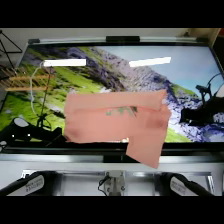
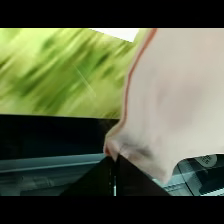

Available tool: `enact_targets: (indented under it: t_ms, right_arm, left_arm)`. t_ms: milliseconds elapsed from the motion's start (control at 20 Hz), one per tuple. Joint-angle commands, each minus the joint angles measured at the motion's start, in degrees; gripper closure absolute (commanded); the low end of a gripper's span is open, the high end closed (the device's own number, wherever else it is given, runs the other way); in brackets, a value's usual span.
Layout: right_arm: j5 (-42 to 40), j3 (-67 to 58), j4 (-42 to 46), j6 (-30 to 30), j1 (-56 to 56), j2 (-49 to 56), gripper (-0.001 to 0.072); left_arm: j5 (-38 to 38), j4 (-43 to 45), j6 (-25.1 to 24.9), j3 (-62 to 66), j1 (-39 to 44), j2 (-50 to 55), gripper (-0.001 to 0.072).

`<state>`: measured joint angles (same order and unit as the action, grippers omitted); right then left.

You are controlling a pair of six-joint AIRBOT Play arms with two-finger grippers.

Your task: Fold the shirts.

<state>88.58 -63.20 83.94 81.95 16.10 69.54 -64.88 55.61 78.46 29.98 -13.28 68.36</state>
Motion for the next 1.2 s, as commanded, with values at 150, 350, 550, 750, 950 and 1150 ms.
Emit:
enact_targets:
  t_ms: [150, 350, 550, 750, 950, 1150]
  right_arm:
    - [-7.23, 22.60, -10.78, -4.72, 0.04, -2.73, 0.0193]
    - [-13.27, 29.00, -15.23, -4.72, -0.11, -2.21, 0.0193]
    - [-14.36, 31.65, -15.34, -4.66, -0.22, -2.21, 0.0198]
    - [-18.10, 34.88, -18.97, -4.46, -0.22, -2.21, 0.0399]
    - [-15.67, 31.43, -20.72, -6.29, -0.20, -2.69, 0.0639]
    - [-15.85, 17.57, -24.15, -3.41, -0.22, -3.74, 0.0639]
  left_arm:
    - [0.87, -0.15, 0.20, -0.13, 0.68, -0.52, 0.0680]
    - [0.11, -0.15, -0.87, -0.13, 0.68, -1.07, 0.0680]
    - [0.39, -0.15, -0.90, -0.15, 0.68, -1.07, 0.0680]
    - [0.50, -0.17, -0.90, -0.13, 0.68, -1.07, 0.0680]
    - [0.20, -0.15, -3.58, 1.90, 0.61, -1.07, 0.0680]
    - [-1.49, -0.20, -4.35, 13.27, 0.68, -1.07, 0.0681]
